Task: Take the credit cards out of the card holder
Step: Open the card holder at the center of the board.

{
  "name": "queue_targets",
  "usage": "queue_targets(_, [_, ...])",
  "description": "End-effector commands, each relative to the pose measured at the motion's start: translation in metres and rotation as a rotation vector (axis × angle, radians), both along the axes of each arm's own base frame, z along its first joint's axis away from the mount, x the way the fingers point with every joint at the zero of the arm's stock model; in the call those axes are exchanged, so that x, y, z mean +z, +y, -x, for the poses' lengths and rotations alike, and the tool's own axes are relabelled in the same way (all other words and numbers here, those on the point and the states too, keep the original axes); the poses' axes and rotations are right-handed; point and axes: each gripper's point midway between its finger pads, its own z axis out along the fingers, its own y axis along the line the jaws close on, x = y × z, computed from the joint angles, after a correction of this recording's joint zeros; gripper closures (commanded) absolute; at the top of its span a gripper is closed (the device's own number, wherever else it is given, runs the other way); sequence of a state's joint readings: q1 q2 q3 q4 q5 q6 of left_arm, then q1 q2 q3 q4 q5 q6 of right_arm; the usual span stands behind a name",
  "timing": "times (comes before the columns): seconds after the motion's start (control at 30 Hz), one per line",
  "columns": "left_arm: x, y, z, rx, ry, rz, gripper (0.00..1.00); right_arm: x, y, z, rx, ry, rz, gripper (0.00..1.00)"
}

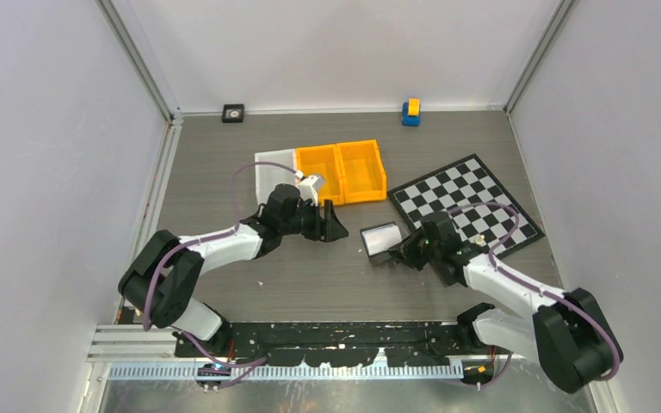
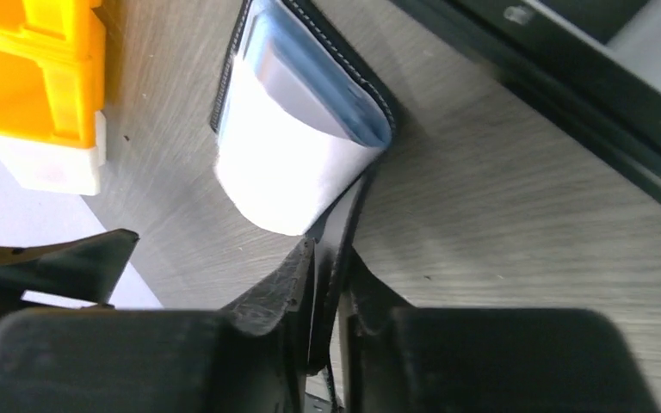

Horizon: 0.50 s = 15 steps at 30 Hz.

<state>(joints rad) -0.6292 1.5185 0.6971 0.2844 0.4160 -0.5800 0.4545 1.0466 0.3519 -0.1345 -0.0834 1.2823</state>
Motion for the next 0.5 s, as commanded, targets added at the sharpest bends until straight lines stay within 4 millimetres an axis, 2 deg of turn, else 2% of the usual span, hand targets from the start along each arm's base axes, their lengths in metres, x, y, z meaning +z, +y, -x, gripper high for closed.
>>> queue_targets(0.0, [0.013,0.023,-0.017,0.114,-0.046,-0.011,0.35,0.040,0.022,-0.032,0.162,-0.135,0.040,0.91])
queue_targets(0.03, [0.012,0.031,-0.020,0.150,-0.030,-0.002,0.33,0.045,0.030,-0.036,0.224,-0.159,0.045,0.98])
queue_targets(0.07, [0.011,0.037,-0.023,0.179,-0.015,0.016,0.30,0.051,0.040,-0.040,0.303,-0.190,0.036,1.00])
queue_targets(0.1, [0.014,0.047,-0.030,0.217,-0.012,0.041,0.27,0.060,0.051,-0.045,0.376,-0.224,0.021,0.99])
queue_targets(0.2, [0.014,0.064,-0.037,0.288,0.005,0.083,0.22,0.069,0.078,-0.056,0.532,-0.268,-0.031,1.00])
queue_targets(0.33, [0.026,0.083,-0.041,0.358,-0.032,0.095,0.18,0.084,0.109,-0.075,0.653,-0.366,-0.130,0.99])
queue_targets(0.4, [0.034,0.091,-0.041,0.390,-0.056,0.107,0.15,0.086,0.118,-0.078,0.694,-0.402,-0.170,1.00])
queue_targets(0.47, [0.041,0.098,-0.041,0.413,-0.075,0.121,0.11,0.090,0.125,-0.072,0.730,-0.428,-0.229,1.00])
